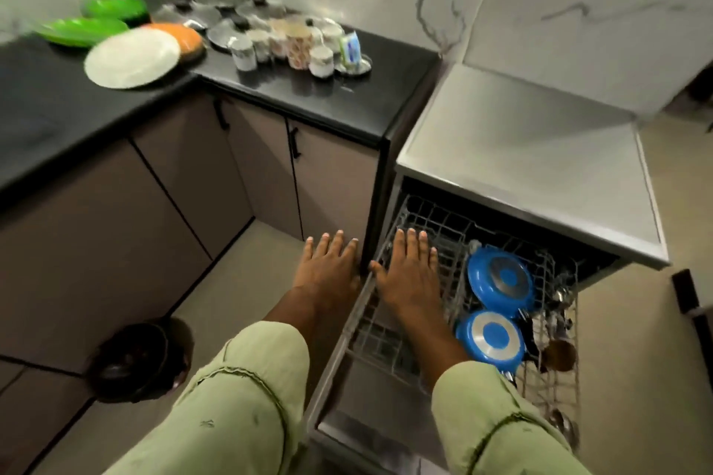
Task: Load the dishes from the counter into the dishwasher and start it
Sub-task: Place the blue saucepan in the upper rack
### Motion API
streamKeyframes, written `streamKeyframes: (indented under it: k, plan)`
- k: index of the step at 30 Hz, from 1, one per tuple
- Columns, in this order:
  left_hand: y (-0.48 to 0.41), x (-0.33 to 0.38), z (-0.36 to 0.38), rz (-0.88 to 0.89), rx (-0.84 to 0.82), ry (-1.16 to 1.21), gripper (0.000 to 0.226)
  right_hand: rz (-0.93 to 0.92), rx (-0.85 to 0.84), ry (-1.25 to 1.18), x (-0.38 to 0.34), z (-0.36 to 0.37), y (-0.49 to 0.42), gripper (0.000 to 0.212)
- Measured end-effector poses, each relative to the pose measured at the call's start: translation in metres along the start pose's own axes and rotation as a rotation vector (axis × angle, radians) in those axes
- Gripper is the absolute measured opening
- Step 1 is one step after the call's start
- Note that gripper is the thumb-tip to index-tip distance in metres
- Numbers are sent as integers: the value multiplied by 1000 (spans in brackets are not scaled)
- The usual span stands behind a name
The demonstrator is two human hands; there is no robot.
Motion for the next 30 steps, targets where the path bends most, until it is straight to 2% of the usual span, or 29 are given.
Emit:
streamKeyframes:
  k: [8,12,15,23,30]
  plan:
    - [-9,-150,-76,-53,136,-28,72,-31,87,12,-146,-29,-56,79]
    - [-18,-226,-95,-80,134,-26,72,-65,111,-19,-222,-30,-80,80]
    - [-33,-257,-102,-72,123,-21,72,-81,105,-29,-256,-27,-96,80]
    - [-97,-268,-105,27,80,-21,72,17,88,-34,-251,-9,-160,80]
    - [-174,-284,-122,29,38,-70,73,59,56,-108,-239,-1,-240,80]
Point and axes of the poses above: each hand's wrist, its own y-axis away from the middle knuckle, its own z-axis out of the palm, x = y × z, the point moved 10 cm from there along -y, towards the middle knuckle, and after that the axes turned 2 degrees about -y, right-handed, at the moved point
